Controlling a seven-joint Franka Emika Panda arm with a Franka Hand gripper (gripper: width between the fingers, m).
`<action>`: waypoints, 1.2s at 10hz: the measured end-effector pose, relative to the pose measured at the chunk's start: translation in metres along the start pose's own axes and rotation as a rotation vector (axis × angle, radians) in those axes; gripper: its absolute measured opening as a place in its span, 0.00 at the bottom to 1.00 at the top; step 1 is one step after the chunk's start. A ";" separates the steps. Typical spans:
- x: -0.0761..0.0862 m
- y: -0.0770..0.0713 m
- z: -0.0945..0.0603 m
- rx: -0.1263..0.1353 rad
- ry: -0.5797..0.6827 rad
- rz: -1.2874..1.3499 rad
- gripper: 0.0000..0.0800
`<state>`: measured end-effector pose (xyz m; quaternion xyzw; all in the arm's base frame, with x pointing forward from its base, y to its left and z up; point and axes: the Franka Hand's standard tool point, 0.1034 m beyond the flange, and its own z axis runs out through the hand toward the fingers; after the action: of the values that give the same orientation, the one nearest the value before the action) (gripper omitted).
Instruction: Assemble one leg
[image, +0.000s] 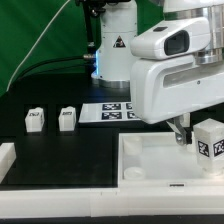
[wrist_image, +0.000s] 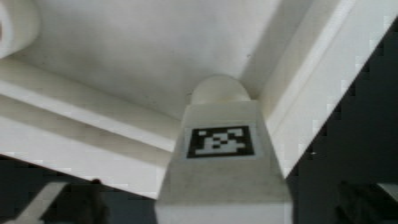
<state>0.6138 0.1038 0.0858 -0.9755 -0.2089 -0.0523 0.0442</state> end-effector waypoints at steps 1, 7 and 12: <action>0.000 0.000 0.000 0.000 0.000 0.000 0.65; 0.000 0.000 0.000 0.002 0.002 0.063 0.37; 0.001 -0.004 0.002 0.033 0.017 0.734 0.37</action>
Offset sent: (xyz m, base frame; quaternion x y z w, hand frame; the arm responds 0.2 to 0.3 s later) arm 0.0000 0.0000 0.0000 0.0000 0.0000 0.0000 1.0000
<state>0.6137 0.1080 0.0846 -0.9842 0.1547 -0.0377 0.0775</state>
